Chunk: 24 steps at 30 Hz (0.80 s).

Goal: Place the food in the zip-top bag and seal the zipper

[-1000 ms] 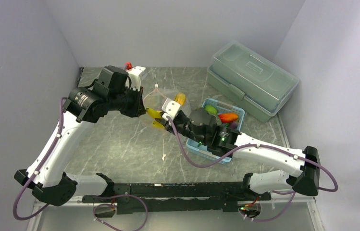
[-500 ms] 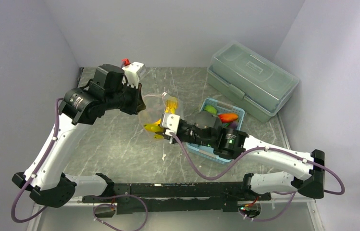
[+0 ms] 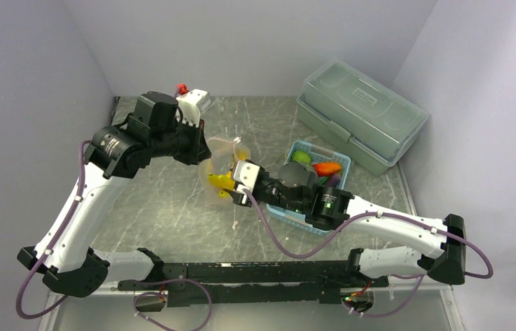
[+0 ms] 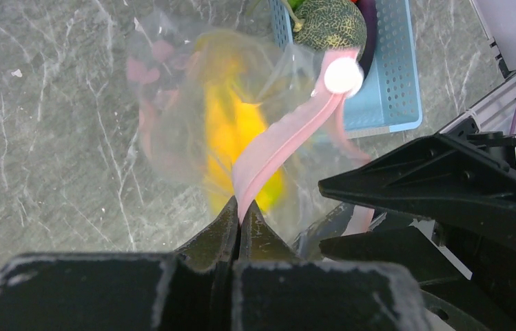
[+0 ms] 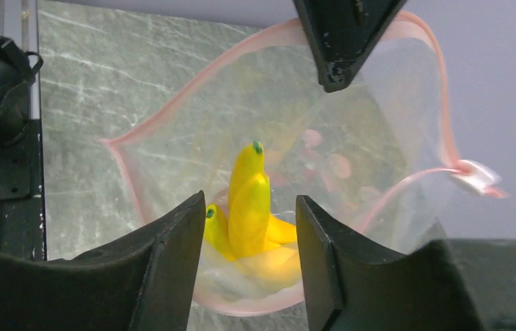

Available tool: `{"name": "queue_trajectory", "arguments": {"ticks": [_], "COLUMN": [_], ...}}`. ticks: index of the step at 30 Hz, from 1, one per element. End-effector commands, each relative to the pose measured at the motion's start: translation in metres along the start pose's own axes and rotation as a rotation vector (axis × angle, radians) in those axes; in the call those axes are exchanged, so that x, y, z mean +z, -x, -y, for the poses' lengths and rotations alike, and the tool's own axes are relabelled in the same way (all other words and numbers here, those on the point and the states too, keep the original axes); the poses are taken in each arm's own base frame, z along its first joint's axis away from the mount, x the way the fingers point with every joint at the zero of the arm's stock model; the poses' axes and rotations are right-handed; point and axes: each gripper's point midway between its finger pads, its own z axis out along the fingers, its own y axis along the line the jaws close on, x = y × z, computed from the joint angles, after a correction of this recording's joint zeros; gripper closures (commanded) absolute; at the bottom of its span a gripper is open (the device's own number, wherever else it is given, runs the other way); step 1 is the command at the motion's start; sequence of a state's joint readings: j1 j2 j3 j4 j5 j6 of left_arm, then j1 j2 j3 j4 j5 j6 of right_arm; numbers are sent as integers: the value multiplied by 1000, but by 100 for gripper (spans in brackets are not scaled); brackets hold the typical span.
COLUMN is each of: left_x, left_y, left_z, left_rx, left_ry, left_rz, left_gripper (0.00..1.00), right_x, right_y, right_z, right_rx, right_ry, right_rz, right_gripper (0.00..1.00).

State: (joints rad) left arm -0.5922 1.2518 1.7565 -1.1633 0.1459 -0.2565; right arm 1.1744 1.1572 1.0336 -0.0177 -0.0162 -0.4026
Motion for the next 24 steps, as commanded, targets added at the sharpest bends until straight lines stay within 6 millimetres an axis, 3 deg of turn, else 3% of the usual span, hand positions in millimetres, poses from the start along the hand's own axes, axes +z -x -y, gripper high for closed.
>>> {"name": "queue_trajectory", "arguments": {"ticks": [1,17,20,24], "left_x": [-5,16,21,31], "left_y": [15,13,10,5], "left_z": [8,2,-1,-3], "left_rx": [17,2,-2,-8], "left_ry": [-43,-11,-4,2], "left_rz": [59,9,-10,-35], "left_gripper": [100,100,100,100], "right_x": [-10,-67,-73,-78], "right_y": [33,74,74,57], "right_z": [23,61,71,81], "right_rx": [13,183,234,314], "right_ry": [-106,-287,-338,-420], "right_rz": [110,231,194,96], "right_gripper": [44,41,43,44]}}
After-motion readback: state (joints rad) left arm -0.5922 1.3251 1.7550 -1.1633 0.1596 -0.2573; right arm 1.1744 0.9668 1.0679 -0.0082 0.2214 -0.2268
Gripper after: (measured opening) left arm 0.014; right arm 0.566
